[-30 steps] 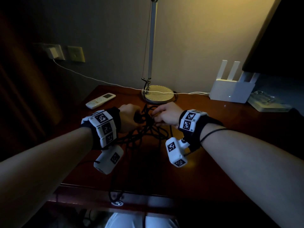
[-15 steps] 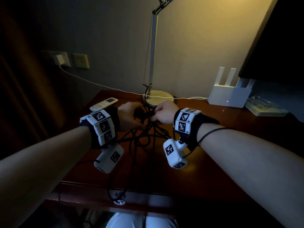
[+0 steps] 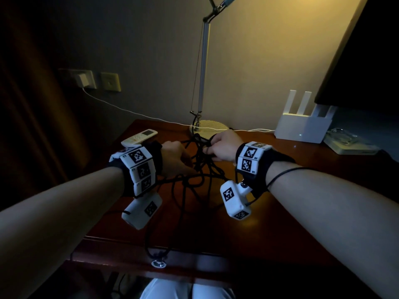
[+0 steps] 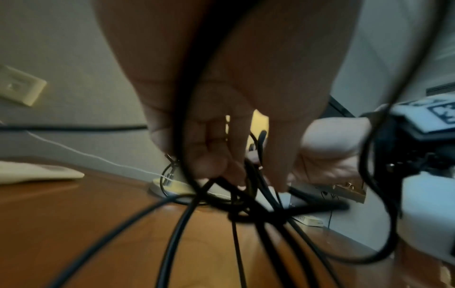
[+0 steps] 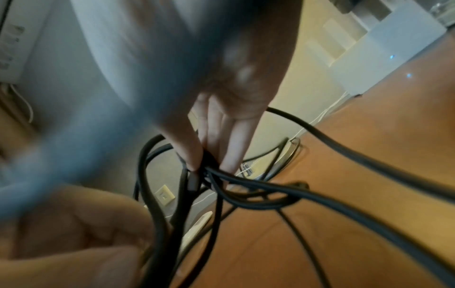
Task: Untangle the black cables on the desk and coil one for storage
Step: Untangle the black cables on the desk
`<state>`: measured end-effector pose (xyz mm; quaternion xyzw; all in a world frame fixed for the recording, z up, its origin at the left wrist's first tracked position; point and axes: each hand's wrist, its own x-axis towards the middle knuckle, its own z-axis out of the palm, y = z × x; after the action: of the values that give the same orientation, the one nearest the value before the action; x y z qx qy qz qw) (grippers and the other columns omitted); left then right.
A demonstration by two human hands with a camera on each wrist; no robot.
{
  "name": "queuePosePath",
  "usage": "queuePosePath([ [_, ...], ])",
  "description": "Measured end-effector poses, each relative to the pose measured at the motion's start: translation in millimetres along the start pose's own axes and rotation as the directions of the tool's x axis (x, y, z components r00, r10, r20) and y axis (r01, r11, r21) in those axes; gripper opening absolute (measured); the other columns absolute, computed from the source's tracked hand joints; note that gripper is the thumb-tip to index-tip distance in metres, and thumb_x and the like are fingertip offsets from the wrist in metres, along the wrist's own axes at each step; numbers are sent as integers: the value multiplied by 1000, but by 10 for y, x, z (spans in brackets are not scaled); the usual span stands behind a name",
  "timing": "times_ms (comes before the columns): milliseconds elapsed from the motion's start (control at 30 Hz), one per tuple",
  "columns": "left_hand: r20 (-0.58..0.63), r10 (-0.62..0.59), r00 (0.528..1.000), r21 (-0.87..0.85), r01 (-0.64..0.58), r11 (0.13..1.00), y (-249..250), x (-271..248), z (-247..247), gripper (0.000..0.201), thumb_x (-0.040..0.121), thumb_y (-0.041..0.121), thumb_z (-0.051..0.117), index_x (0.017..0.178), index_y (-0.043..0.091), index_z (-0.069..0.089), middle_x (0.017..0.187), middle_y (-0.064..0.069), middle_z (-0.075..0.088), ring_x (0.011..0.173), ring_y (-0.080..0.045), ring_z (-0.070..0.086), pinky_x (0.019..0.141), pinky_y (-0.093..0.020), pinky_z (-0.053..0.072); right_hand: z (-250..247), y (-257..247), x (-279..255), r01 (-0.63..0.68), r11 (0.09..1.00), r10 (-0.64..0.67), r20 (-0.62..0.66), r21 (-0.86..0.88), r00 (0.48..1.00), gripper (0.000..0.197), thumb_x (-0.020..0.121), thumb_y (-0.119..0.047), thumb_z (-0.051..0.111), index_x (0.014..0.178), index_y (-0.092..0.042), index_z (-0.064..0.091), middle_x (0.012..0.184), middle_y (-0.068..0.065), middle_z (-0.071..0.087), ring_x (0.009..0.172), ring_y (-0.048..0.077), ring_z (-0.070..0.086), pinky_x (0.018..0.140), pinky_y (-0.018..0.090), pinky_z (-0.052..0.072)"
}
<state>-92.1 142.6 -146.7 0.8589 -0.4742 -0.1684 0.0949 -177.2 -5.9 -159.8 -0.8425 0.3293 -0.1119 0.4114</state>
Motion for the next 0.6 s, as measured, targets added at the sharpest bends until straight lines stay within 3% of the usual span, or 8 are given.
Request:
queuePosePath([
  [100, 24, -18, 1000, 5, 18, 1000, -7, 58, 50, 23, 82, 42, 70, 101, 29, 74, 95, 9, 69, 85, -7, 62, 63, -20, 48, 5, 23, -14, 14, 999, -15, 7, 47, 1000, 17, 79, -16, 77, 90, -5, 71, 99, 16, 72, 94, 30, 70, 84, 49, 58],
  [200, 20, -6, 1000, -15, 6, 1000, -20, 97, 86, 21, 84, 38, 69, 101, 27, 75, 99, 6, 71, 91, -11, 65, 71, -23, 53, 2, 52, -28, 21, 993, -22, 9, 117, 1000, 21, 80, -12, 75, 98, -3, 69, 104, 19, 70, 99, 31, 68, 86, 48, 57],
  [333, -1, -7, 1000, -95, 6, 995, -35, 130, 145, 22, 82, 41, 70, 101, 30, 75, 98, 9, 71, 93, -10, 64, 83, -28, 54, -9, 71, -27, 15, 980, -18, 13, 199, 1000, 23, 76, -8, 78, 85, -15, 58, 108, 22, 69, 103, 35, 66, 87, 54, 55],
  [500, -26, -32, 999, -181, 27, 983, -34, 163, 125, 9, 79, 38, 73, 88, 35, 75, 89, 11, 70, 86, -7, 63, 71, -22, 47, -47, 87, -57, 45, 960, -62, 51, 276, 997, 25, 79, -2, 75, 85, -15, 54, 113, 20, 67, 105, 32, 66, 90, 52, 54],
  [600, -33, -66, 997, -222, 57, 973, -14, 172, 107, 8, 83, 36, 70, 77, 31, 72, 72, 8, 67, 68, -7, 60, 60, -21, 44, -77, 108, -67, 60, 946, -84, 61, 318, 995, 24, 83, 3, 69, 85, -13, 51, 113, 23, 67, 97, 30, 66, 89, 48, 53],
])
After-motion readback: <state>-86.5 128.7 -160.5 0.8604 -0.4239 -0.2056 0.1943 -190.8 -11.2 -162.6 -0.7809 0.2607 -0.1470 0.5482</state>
